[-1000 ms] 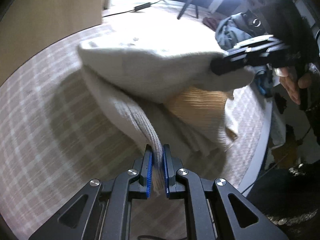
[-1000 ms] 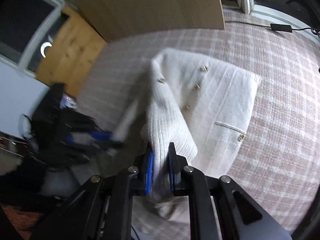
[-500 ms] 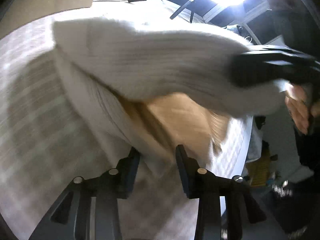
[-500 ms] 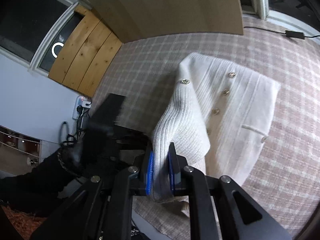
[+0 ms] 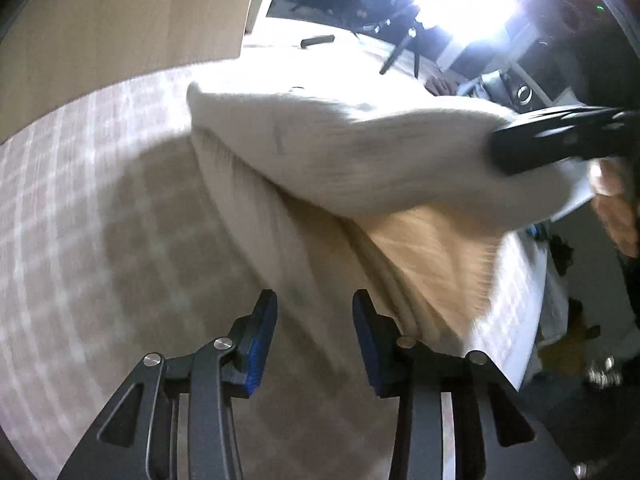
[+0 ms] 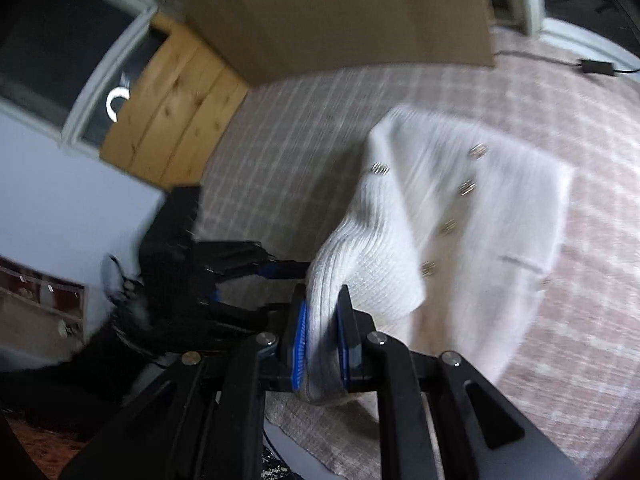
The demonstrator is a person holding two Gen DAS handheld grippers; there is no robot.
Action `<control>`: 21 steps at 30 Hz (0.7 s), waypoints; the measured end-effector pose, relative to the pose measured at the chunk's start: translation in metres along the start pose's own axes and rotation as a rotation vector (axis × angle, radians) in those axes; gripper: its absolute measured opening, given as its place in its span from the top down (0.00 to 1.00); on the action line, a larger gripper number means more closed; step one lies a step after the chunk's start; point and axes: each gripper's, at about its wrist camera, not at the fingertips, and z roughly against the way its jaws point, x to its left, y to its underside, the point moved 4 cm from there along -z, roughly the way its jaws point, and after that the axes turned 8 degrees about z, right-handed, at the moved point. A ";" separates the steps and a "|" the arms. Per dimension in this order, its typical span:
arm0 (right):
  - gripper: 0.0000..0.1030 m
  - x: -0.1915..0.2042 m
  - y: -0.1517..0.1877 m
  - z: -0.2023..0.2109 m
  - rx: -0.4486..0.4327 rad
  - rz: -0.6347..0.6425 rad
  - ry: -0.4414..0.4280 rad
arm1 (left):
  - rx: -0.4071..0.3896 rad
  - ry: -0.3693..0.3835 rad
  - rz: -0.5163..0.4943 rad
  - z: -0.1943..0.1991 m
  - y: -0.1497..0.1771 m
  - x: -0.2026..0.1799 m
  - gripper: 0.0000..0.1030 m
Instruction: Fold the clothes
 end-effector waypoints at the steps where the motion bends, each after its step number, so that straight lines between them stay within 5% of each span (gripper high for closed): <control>1: 0.87 -0.004 -0.002 0.009 -0.019 -0.011 0.002 | 0.008 0.020 -0.004 -0.004 -0.004 -0.002 0.77; 2: 0.87 -0.008 -0.004 0.019 -0.039 -0.023 0.003 | 0.015 0.039 -0.008 -0.009 -0.009 -0.005 0.94; 3: 0.87 -0.012 -0.006 0.027 -0.056 -0.032 0.004 | 0.023 0.059 -0.013 -0.013 -0.013 -0.007 0.95; 7: 0.87 -0.016 -0.011 0.042 -0.093 -0.047 -0.011 | 0.068 0.143 -0.041 -0.033 -0.026 -0.020 0.93; 10: 0.87 -0.016 -0.015 0.036 -0.098 -0.056 -0.030 | 0.113 0.125 -0.076 -0.066 -0.025 -0.023 0.89; 12: 0.87 -0.013 -0.016 0.027 -0.091 -0.062 -0.041 | 0.127 0.145 -0.038 -0.061 -0.027 -0.020 0.91; 16: 0.87 -0.006 -0.013 0.012 -0.074 -0.056 -0.062 | 0.117 0.214 0.008 -0.019 -0.014 -0.013 0.77; 21: 0.84 0.007 -0.008 -0.042 0.018 -0.041 -0.070 | 0.128 0.152 -0.052 0.032 0.017 -0.005 0.76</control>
